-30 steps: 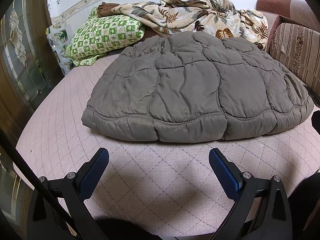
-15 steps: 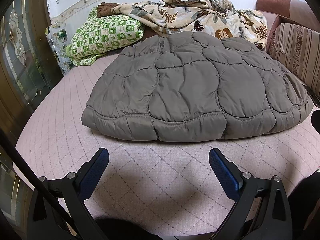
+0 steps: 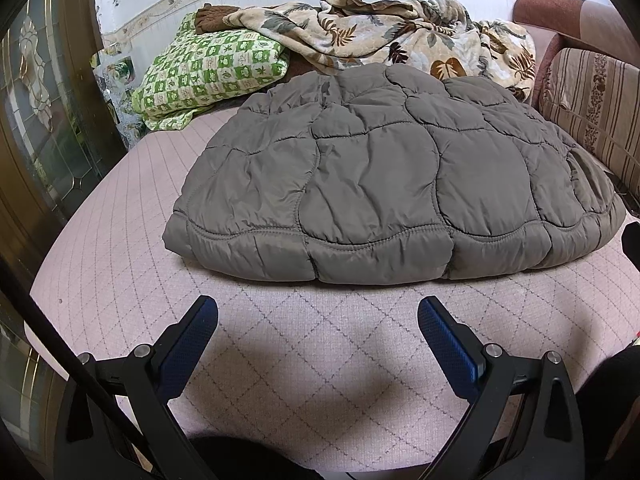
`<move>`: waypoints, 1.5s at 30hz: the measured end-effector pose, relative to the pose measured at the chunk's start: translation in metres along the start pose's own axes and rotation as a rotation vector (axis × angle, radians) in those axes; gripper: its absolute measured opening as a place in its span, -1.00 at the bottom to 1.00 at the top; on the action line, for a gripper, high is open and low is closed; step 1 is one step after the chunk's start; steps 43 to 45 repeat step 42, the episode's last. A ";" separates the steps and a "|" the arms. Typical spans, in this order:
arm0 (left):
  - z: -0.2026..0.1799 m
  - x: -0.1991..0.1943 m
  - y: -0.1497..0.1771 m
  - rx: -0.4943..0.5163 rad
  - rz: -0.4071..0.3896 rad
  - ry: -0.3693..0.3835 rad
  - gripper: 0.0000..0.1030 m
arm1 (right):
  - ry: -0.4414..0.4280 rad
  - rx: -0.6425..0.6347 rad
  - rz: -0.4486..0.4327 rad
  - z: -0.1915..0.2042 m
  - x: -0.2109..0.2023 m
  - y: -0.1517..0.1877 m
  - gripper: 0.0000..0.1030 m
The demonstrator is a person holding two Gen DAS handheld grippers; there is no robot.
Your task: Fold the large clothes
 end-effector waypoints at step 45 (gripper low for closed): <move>0.003 -0.042 -0.014 -0.095 -0.074 0.150 0.94 | 0.045 0.001 -0.040 -0.018 -0.031 -0.009 0.98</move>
Point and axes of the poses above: each gripper's, at about its wrist camera, not at the fingertips, and x roughly the way its jaws point, z to its left, y to its underside, the point moved 10 cm from there along x, roughly the way its jaws point, and after that the axes turned 11 degrees about -x, right-handed, at the moved point
